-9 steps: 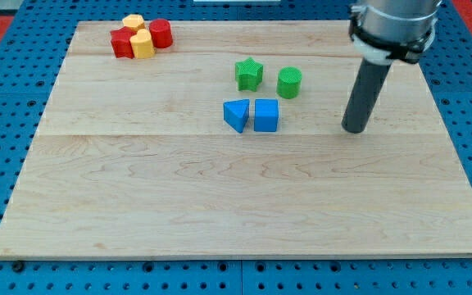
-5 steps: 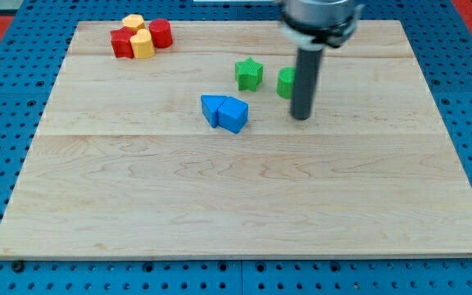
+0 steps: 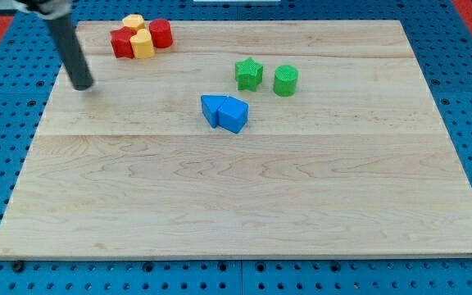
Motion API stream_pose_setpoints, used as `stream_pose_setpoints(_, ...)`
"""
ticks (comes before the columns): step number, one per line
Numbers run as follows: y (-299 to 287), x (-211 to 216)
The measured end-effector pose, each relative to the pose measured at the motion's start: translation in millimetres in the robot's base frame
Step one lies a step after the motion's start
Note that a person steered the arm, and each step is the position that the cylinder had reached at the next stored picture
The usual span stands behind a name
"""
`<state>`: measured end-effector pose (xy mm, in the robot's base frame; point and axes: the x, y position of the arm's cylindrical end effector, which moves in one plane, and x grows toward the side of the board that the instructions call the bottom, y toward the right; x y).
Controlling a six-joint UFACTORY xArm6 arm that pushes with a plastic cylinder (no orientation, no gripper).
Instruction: Separate yellow blocks and red blocks from each other
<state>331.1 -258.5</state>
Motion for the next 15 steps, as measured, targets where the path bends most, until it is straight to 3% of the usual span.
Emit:
stream_pose_setpoints(2,-2.9,-133.8)
stream_pose_setpoints(4,21.8,-138.8)
stream_pose_setpoints(6,92.1,-139.1)
stream_pose_setpoints(9,89.8,-104.9)
stream_pose_setpoints(10,90.4,-139.4)
stream_pose_setpoints(11,122.5,-138.5)
stream_pose_setpoints(13,146.7,-96.3)
stream_pose_setpoints(15,156.8,-138.9)
